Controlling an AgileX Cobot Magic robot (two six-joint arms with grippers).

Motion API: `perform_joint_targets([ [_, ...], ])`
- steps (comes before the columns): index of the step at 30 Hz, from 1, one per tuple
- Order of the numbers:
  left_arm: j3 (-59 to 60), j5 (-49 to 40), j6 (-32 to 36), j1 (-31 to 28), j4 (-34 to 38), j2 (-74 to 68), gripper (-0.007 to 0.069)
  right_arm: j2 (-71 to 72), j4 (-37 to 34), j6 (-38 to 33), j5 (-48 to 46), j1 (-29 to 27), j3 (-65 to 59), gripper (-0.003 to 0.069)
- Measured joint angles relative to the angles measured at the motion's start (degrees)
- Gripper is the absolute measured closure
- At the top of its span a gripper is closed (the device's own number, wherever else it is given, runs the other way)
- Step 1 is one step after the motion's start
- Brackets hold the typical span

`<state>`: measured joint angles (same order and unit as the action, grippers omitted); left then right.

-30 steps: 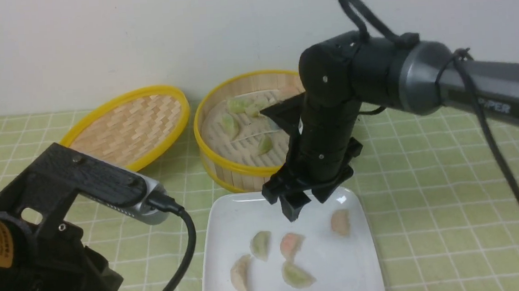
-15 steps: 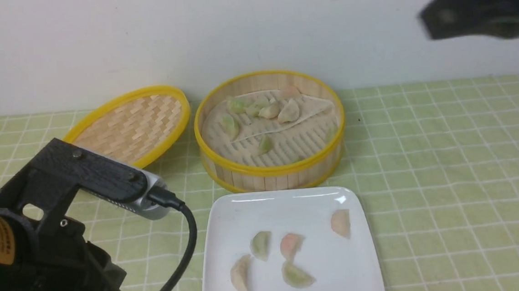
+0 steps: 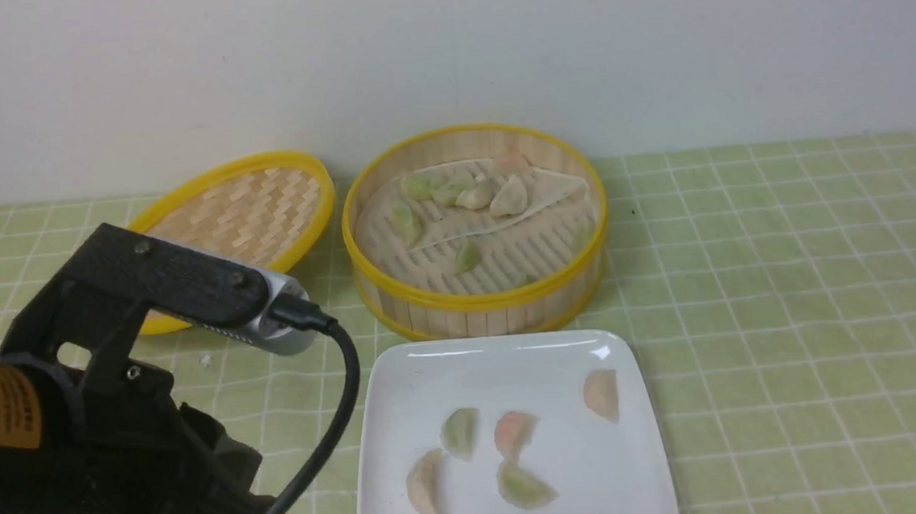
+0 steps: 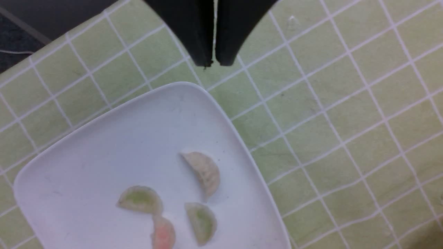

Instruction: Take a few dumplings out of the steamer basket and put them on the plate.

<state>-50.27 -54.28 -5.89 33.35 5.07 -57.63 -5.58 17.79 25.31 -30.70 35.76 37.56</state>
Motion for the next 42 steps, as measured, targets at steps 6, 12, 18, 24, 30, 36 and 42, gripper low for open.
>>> perform_joint_targets([
  [6, 0.5, 0.5, 2.3, 0.1, 6.4, 1.3, 0.0631, 6.7, 3.9, 3.5, 6.6, 0.0, -5.3, 0.0673],
  [12, 0.6, 3.8, 5.1, 0.1, 8.7, 12.9, 0.0631, 6.7, 4.4, 3.6, 7.5, 0.1, -6.0, 0.0673],
  [18, 0.6, 11.9, 6.6, 0.1, 6.6, 29.4, 0.0631, 6.7, 4.5, 3.6, 7.5, 0.1, -6.0, 0.0673],
  [24, 0.5, 17.7, 6.7, 0.1, 5.9, 37.8, 0.0631, 6.7, 4.5, 3.6, 7.4, 0.1, -6.0, 0.0673],
  [30, 0.5, 18.6, 6.7, 0.1, 5.9, 40.1, 0.0631, 6.7, 4.5, 3.6, 7.2, 0.1, -6.0, 0.0673],
  [36, 0.5, 19.5, 7.6, 0.1, 6.0, 40.1, 0.0631, 6.7, 4.5, 3.6, 7.1, 0.1, -6.0, 0.0673],
  [42, 1.8, 20.9, 9.6, 0.1, 3.9, 40.1, 0.0631, 6.7, 4.5, 3.6, 7.1, 0.1, -6.0, 0.0673],
])
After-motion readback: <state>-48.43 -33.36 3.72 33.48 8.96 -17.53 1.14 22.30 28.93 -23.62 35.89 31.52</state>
